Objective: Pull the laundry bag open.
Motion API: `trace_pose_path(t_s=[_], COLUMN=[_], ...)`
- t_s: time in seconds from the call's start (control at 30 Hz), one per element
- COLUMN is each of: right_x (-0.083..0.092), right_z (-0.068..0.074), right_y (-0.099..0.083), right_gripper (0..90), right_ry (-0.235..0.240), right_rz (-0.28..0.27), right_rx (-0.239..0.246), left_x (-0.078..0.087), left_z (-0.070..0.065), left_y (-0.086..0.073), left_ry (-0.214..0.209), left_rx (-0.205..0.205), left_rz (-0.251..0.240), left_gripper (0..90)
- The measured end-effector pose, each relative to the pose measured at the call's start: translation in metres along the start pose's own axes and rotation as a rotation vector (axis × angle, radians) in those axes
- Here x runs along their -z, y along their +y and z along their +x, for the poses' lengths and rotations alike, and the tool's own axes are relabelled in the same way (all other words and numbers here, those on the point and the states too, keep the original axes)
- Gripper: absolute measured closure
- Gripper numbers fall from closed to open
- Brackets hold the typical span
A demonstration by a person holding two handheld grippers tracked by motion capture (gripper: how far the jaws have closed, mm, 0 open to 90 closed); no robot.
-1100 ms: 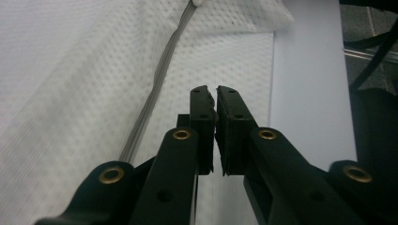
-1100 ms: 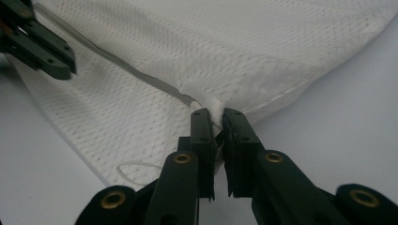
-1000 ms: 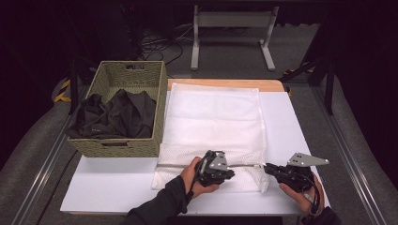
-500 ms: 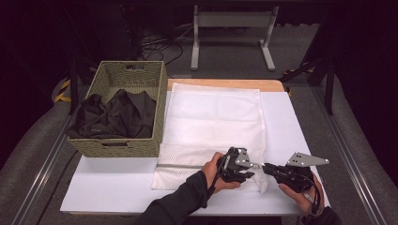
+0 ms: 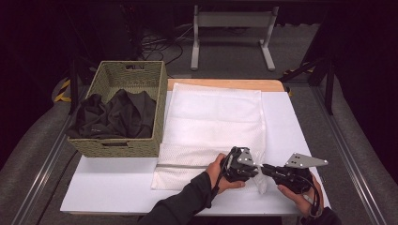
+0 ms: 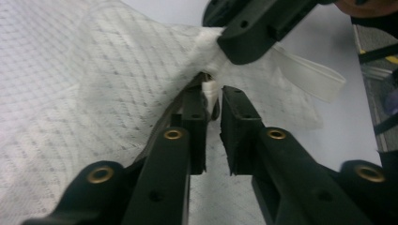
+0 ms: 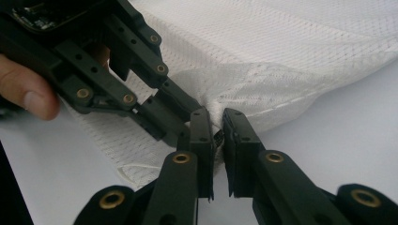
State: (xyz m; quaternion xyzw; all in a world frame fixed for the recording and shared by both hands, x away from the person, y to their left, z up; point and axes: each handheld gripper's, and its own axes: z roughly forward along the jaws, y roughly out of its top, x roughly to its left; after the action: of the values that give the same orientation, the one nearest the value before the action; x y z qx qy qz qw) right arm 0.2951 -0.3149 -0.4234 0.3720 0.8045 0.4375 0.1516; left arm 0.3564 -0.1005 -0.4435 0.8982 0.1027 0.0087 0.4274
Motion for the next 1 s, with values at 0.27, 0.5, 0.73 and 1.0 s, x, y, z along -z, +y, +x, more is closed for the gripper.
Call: trace_pose_path(t_s=[0.27,0.5,0.73,1.0], right_x=[0.0,-0.001,-0.002,0.003], right_z=[0.0,0.0,0.001,0.0], right_y=[-0.001,-0.001,-0.002,-0.003], right_gripper=[82.7,82.3,83.6,84.9], right_ry=[0.012,0.018,-0.003,-0.025], right_rz=[-0.006,-0.002,0.001,-0.018], right_rx=[-0.008,-0.01,0.004,-0.002], left_x=[-0.003,-0.005,-0.004,0.001], left_z=[0.001,0.002,0.007,0.011], left_y=[0.0,-0.002,-0.006,-0.013], left_ry=[-0.02,-0.018,-0.056,-0.043], left_rx=[0.018,0.055,0.091,0.145], left_rz=[-0.013,-0.044,-0.045,-0.041], left_gripper=[78.3,83.0,85.8,86.4])
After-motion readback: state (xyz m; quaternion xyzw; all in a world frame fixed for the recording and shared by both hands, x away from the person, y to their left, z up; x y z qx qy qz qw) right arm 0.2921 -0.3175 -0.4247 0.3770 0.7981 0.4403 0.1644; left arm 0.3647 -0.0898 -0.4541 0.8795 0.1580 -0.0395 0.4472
